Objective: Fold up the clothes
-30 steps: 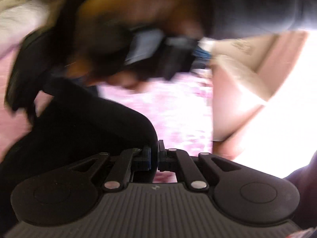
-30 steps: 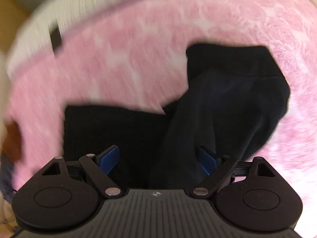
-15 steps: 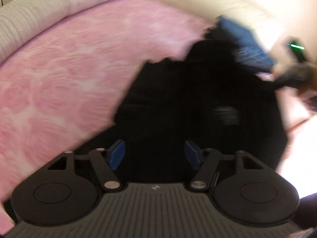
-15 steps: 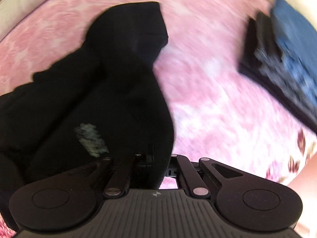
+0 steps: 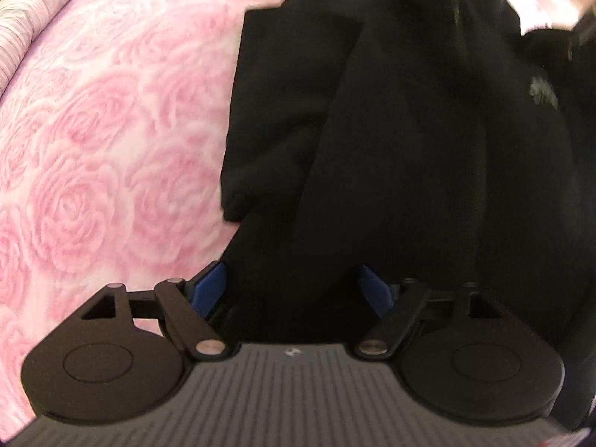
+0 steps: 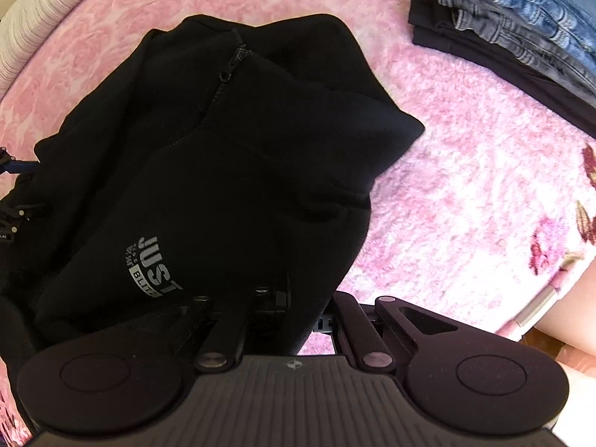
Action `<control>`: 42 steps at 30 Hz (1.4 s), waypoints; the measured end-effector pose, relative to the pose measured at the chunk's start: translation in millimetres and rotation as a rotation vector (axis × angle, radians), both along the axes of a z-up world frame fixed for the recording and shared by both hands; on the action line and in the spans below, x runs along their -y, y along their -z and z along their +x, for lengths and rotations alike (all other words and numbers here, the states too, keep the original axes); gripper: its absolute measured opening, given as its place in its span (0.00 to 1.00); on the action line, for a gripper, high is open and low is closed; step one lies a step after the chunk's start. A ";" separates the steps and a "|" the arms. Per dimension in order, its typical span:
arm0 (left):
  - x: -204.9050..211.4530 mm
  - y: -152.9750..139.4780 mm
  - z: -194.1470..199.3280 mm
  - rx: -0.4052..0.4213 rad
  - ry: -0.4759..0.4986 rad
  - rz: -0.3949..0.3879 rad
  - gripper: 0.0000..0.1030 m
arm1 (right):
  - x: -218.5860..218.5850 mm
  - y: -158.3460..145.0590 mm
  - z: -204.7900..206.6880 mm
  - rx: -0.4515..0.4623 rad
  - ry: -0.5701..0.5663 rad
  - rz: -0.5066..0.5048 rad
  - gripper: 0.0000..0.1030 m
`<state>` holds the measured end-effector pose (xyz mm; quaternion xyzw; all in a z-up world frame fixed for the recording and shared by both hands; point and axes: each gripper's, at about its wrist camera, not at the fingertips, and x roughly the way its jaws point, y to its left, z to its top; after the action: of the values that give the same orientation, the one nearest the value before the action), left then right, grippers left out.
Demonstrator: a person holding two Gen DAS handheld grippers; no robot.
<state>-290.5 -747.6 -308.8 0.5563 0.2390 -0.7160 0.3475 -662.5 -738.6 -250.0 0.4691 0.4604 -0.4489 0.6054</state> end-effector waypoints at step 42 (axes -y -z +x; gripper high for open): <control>-299.3 -113.9 244.3 -0.085 -1.047 -0.169 0.58 | 7.6 -59.4 286.3 0.272 -0.423 -0.216 0.58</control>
<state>-46.2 -448.2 -194.9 0.3033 0.4401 -0.4856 0.6918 -376.3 -746.2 -190.6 0.3513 0.4121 -0.2917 0.7885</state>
